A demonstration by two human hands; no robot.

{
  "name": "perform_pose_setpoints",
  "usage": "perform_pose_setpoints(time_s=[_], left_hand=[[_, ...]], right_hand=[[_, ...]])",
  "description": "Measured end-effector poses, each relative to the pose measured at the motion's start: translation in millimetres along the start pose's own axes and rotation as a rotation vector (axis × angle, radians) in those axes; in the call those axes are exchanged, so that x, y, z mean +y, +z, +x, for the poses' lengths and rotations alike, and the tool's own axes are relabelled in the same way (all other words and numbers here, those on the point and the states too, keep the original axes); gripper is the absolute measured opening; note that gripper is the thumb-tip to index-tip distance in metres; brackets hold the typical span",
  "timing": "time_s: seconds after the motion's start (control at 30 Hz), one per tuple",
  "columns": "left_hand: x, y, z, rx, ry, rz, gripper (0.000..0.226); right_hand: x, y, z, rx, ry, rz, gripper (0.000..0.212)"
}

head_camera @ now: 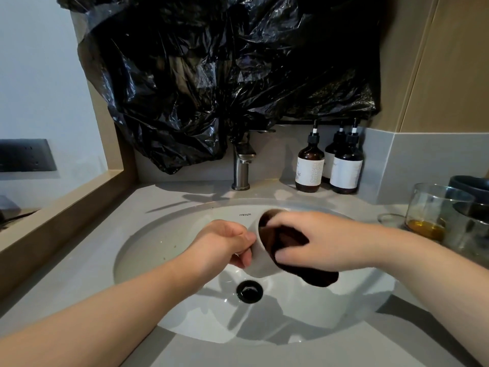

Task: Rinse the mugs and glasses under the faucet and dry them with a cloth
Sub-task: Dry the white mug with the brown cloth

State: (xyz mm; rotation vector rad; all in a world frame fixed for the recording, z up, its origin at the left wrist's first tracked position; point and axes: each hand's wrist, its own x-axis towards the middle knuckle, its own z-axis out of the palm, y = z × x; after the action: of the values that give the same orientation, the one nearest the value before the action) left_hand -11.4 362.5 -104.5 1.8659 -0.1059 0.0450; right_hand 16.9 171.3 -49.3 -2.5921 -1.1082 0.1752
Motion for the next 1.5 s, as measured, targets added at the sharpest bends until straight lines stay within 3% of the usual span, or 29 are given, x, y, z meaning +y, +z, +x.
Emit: perform_pose_setpoints(time_s=[0.13,0.3,0.37,0.43,0.5,0.57,0.63,0.73,0.9,1.1,1.17,1.27,1.43,1.5], left_hand=[[-1,-1,0,0.031,0.007,0.049,0.04],[-1,2,1,0.046,0.03,0.128,0.044],[0,4,0,0.017,0.041,0.124,0.044],[2,5,-1,0.0,0.053,0.111,0.045],[2,5,-1,0.018,0.064,0.122,0.045],[1,4,-1,0.053,0.066,0.149,0.045],[0,4,0,0.066,0.065,0.162,0.046],[0,6,-1,0.046,0.038,0.153,0.044],[2,8,-1,0.035,0.015,0.126,0.043],[5,12,-4,0.04,0.064,0.149,0.041],[4,12,-4,0.04,0.066,0.181,0.04],[3,11,-4,0.042,0.036,0.191,0.042],[5,10,-4,0.075,0.041,0.218,0.04],[5,10,-4,0.1,0.05,0.231,0.042]], right_hand=[[6,-2,-7,-0.211,-0.095,-0.301,0.079],[9,3,-1,-0.21,-0.063,-0.224,0.041],[10,7,5,-0.058,-0.034,-0.079,0.025],[11,14,11,0.149,0.017,0.072,0.023],[10,21,15,0.268,-0.007,0.072,0.018],[8,23,17,0.177,-0.073,0.039,0.01],[7,16,11,-0.084,-0.061,0.09,0.006],[10,7,1,-0.351,-0.026,0.007,0.035],[17,-6,0,-0.281,-0.037,0.041,0.044],[11,9,6,-0.155,-0.023,0.018,0.013],[8,20,11,-0.121,-0.014,0.036,0.024],[10,19,13,-0.13,-0.012,0.123,0.016],[16,-13,-2,-0.121,0.039,0.315,0.03],[14,-15,-3,-0.105,0.058,0.28,0.028]])
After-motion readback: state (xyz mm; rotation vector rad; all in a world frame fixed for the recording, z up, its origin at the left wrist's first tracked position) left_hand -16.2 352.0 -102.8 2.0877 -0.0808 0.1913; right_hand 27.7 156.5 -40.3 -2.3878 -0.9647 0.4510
